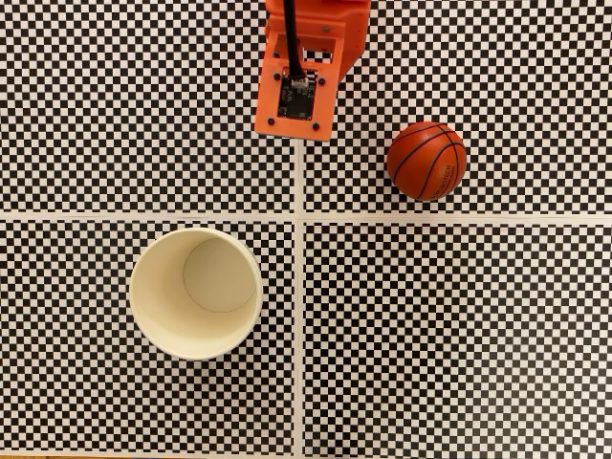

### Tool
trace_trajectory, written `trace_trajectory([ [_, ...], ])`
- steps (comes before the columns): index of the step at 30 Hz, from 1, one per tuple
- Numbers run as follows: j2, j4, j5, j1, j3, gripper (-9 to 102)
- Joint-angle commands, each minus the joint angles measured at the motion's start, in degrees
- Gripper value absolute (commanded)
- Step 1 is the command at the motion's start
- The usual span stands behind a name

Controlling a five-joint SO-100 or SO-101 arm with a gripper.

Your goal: Grasp basketball and place into cup.

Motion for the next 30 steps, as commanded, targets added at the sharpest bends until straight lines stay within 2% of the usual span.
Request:
trace_trajectory([
  [1, 0.70, 0.35, -0.09, 0.26, 2.46, 0],
  [30, 0.70, 0.35, -0.97, -2.64, 2.46, 0],
])
